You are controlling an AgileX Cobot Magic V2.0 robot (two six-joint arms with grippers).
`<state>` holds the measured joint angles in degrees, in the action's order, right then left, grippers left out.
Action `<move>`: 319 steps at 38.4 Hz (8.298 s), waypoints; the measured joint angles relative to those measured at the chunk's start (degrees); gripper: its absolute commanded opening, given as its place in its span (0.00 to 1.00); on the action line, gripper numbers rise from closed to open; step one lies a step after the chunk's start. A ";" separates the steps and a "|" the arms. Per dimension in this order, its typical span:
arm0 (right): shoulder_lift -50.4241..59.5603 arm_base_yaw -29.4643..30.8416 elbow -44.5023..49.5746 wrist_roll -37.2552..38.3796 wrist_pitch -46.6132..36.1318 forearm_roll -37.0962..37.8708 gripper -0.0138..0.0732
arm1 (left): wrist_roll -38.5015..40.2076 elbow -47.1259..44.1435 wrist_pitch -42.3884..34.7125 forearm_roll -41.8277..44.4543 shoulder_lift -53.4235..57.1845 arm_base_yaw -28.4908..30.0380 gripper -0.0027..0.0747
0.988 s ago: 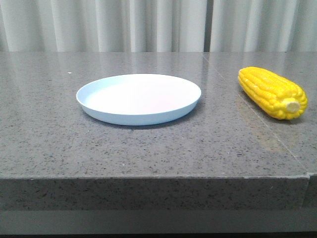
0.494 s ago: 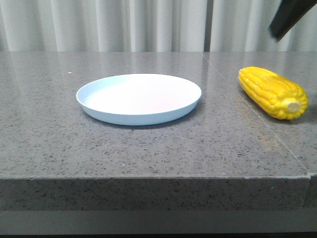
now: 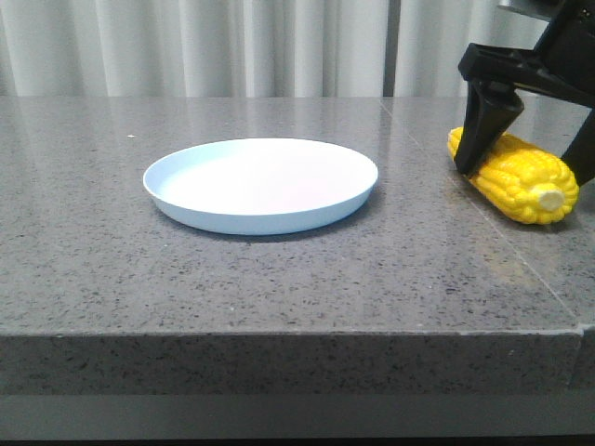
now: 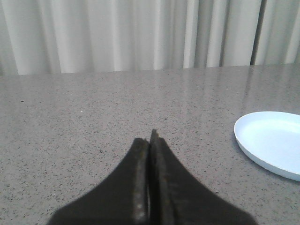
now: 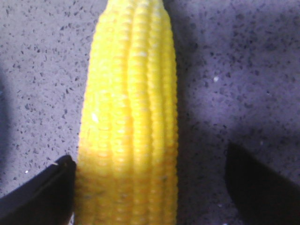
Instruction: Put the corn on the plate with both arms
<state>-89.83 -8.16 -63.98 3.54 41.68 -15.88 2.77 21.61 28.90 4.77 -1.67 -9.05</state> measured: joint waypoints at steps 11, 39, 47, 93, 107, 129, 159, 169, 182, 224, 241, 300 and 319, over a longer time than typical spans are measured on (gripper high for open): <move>0.00 0.00 0.00 0.00 0.00 -0.11 0.26 | 0.00 0.00 0.00 0.00 0.00 0.00 0.01; -3.73 -22.13 -21.16 19.89 7.09 17.51 0.28 | 0.00 0.00 0.00 0.00 0.00 0.00 0.01; -12.48 -29.70 -29.00 27.02 12.10 22.57 0.28 | 0.00 0.00 0.00 0.00 0.00 0.00 0.01; -17.64 -31.41 -30.72 31.07 13.08 23.29 0.82 | 0.00 0.00 0.00 0.00 0.00 0.00 0.01; -10.87 -31.41 -30.84 31.07 13.33 23.29 0.36 | 0.00 0.00 0.00 0.00 0.00 0.00 0.01; -7.39 -29.13 -30.97 31.07 18.00 27.30 0.09 | 0.00 0.00 0.00 0.00 0.00 0.00 0.01; 22.05 -8.28 -6.74 24.61 22.74 31.32 0.09 | 0.00 0.00 0.00 0.00 0.00 0.00 0.01; 36.96 -8.28 6.36 24.48 14.60 31.32 0.09 | 0.00 0.00 0.00 0.00 0.00 0.00 0.01; 59.28 -8.28 25.38 24.48 -2.34 32.31 0.09 | 0.00 0.00 0.00 0.00 0.00 0.00 0.01; 82.56 -8.28 39.30 24.36 -10.90 36.40 0.09 | 0.00 0.00 0.00 0.00 0.00 0.00 0.01; 82.56 -8.28 39.30 24.36 -10.90 36.40 0.09 | 0.00 0.00 0.00 0.00 0.00 0.00 0.01; 82.56 -8.25 39.39 24.36 -11.12 36.40 0.09 | 0.00 -22.18 -21.13 -4.13 2.03 6.64 0.01; 82.56 -8.25 39.39 24.36 -11.12 36.40 0.09 | 0.00 -22.18 -21.13 -4.13 2.03 6.64 0.01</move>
<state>-7.28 -16.41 -24.59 27.90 30.56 20.52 2.77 -0.57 7.77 0.64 0.35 -2.42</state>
